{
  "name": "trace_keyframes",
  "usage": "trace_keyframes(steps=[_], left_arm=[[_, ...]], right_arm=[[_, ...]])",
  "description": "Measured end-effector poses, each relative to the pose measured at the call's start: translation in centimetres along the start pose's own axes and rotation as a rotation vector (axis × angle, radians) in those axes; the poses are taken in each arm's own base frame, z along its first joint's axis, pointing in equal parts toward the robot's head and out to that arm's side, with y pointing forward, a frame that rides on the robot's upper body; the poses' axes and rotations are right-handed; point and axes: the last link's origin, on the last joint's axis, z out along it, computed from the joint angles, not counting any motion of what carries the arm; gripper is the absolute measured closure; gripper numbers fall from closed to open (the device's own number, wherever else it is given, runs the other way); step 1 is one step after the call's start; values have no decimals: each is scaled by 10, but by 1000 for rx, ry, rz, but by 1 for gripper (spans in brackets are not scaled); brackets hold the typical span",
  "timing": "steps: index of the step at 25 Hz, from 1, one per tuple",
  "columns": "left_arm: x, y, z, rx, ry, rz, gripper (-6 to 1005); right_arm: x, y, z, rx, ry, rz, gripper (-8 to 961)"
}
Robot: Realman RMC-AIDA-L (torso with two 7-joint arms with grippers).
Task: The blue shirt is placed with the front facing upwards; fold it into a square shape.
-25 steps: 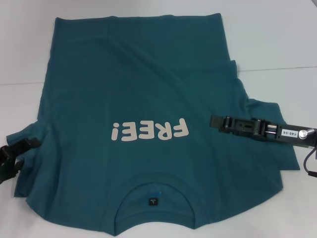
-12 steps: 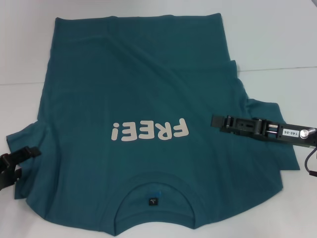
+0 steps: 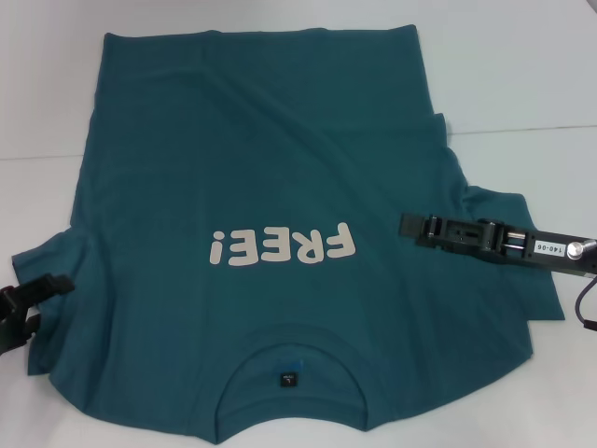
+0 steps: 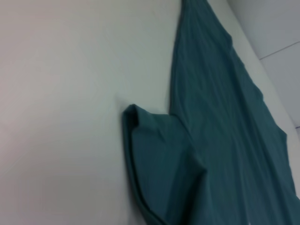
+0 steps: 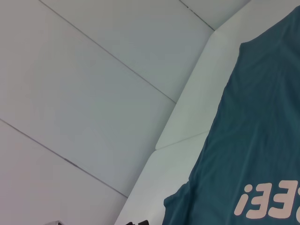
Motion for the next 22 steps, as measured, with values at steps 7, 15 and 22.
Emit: trace_keyframes(steps=[7, 15, 22], left_arm=[[2, 2, 1, 38, -26, 22, 274], [3, 0, 0, 60, -30, 23, 548], [3, 0, -1, 53, -23, 20, 784]], right_arm=[[0, 0, 0, 0, -4, -1, 37], [-2, 0, -2, 1, -10, 0, 37], [-1, 0, -2, -2, -10, 0, 38]])
